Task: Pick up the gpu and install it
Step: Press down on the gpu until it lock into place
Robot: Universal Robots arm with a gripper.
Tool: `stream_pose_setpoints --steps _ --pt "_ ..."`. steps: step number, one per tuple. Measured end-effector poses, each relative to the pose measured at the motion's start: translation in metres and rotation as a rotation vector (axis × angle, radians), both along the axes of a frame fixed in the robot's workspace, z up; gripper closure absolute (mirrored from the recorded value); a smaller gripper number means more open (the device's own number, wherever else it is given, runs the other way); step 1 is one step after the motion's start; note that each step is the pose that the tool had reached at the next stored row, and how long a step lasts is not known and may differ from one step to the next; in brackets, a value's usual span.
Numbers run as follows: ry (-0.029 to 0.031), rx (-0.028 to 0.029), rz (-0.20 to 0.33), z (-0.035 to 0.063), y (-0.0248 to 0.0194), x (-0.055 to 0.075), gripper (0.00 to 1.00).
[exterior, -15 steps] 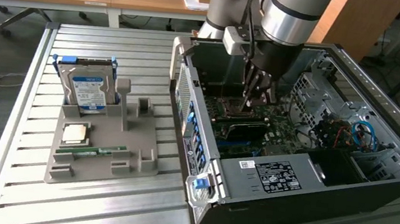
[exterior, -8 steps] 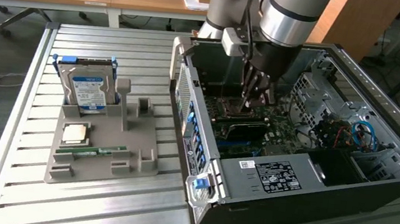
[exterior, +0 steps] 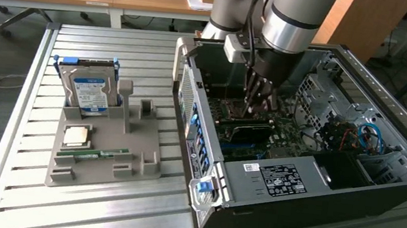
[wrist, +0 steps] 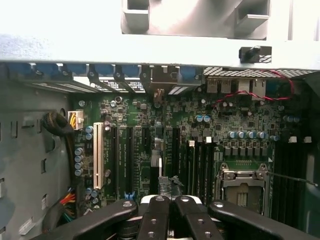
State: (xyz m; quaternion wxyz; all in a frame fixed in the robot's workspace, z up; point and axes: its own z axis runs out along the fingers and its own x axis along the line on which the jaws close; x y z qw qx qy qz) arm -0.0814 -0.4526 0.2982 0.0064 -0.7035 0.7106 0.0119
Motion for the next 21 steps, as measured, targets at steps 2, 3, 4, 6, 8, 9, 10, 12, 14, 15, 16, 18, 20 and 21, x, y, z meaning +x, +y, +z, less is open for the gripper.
stream_pose_setpoints --steps 2,3,4,6,8,9,10,12,14,15,16,18,20,21 --pt "0.0001 -0.0002 0.0 -0.0002 0.0 0.0 0.89" --pt "0.0001 -0.0002 0.0 -0.0002 0.0 0.0 0.89" --pt "0.0001 -0.0001 0.0 -0.0002 0.0 0.0 0.89" --pt "-0.0001 0.0002 0.0 -0.0018 0.0 0.0 0.89" --pt "-0.0001 -0.0001 0.0 -0.0037 0.0 -0.0001 0.89" --pt "0.0 0.0 0.0 -0.0042 0.0 -0.0001 0.89" --pt "0.0001 -0.0001 0.0 -0.0041 0.0 -0.0001 0.89" --pt "0.0 -0.0002 0.0 -0.0041 0.0 -0.0001 0.89" --pt "0.0 -0.0001 0.0 -0.0043 0.0001 -0.0006 0.89" --pt "-0.0002 0.0001 0.0 -0.0045 0.0003 -0.0013 0.89" --pt "-0.0002 0.0 0.0 -0.0045 0.0003 -0.0015 0.89" --pt "-0.0001 0.0 0.0 -0.0045 0.0003 -0.0014 0.89" --pt "-0.0002 0.0002 0.0 -0.0053 0.0003 -0.0014 0.89" --pt "-0.0001 0.0002 0.0 -0.0067 0.0003 -0.0015 0.89"
